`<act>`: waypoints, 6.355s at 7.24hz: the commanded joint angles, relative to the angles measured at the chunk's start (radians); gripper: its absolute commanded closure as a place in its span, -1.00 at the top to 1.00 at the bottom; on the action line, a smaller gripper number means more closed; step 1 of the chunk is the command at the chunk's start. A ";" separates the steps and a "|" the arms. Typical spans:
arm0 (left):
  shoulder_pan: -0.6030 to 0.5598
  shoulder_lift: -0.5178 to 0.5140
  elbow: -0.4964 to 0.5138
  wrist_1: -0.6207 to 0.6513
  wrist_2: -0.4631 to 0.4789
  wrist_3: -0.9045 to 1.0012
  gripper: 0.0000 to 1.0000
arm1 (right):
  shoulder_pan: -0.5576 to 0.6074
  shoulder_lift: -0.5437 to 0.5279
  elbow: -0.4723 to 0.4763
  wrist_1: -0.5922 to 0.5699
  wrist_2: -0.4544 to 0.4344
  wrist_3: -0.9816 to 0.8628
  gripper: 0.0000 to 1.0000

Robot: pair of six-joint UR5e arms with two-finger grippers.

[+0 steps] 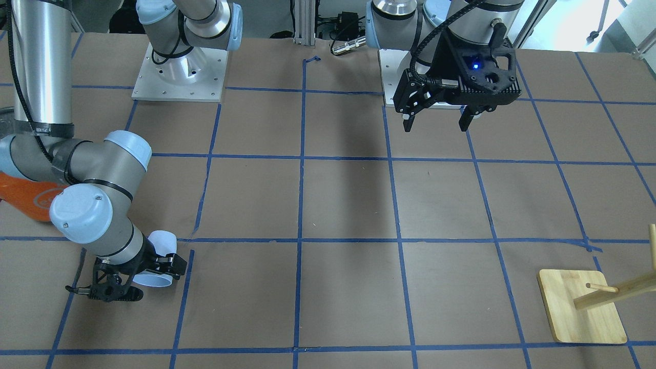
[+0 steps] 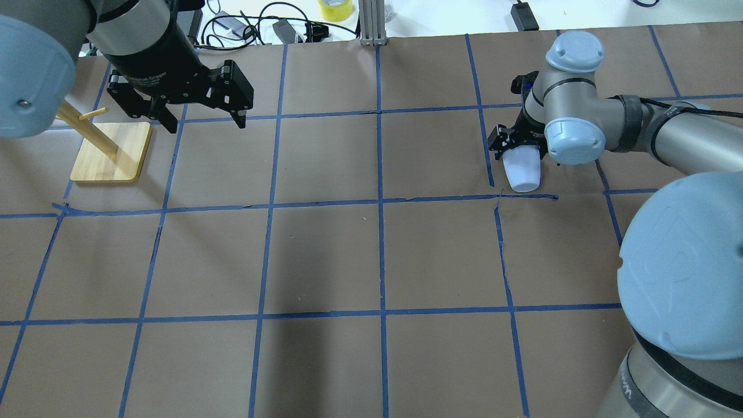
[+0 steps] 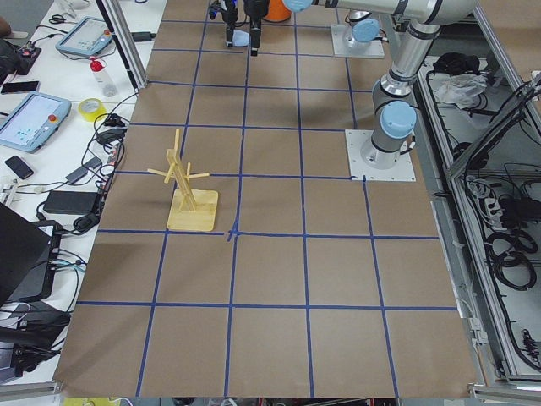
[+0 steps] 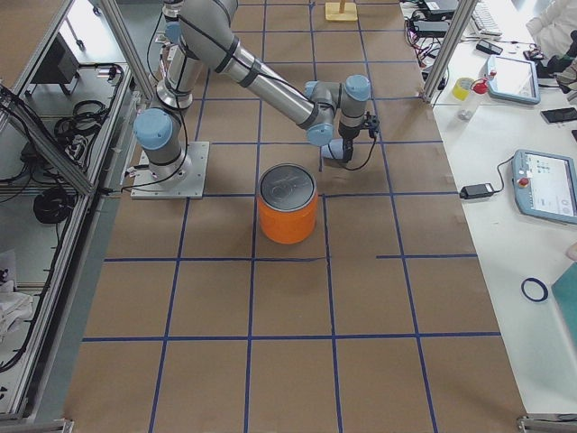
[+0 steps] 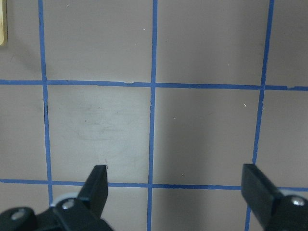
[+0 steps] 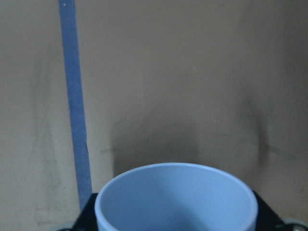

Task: Flip cup
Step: 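Hold the white cup closed in the right gripper, then lift the white cup and carry it toward the left gripper, then rotate the right wrist to tip the white cup onto its side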

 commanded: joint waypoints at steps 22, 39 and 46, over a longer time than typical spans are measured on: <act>0.000 0.000 0.000 0.000 0.000 0.000 1.00 | 0.437 -0.104 -0.002 0.044 0.008 -0.477 -1.00; 0.000 0.000 0.000 0.000 0.000 0.000 1.00 | 0.578 0.059 -0.103 -0.091 0.100 -1.031 -1.00; 0.000 0.000 0.000 0.000 0.000 0.000 1.00 | 0.578 0.068 -0.094 -0.101 0.097 -1.092 -1.00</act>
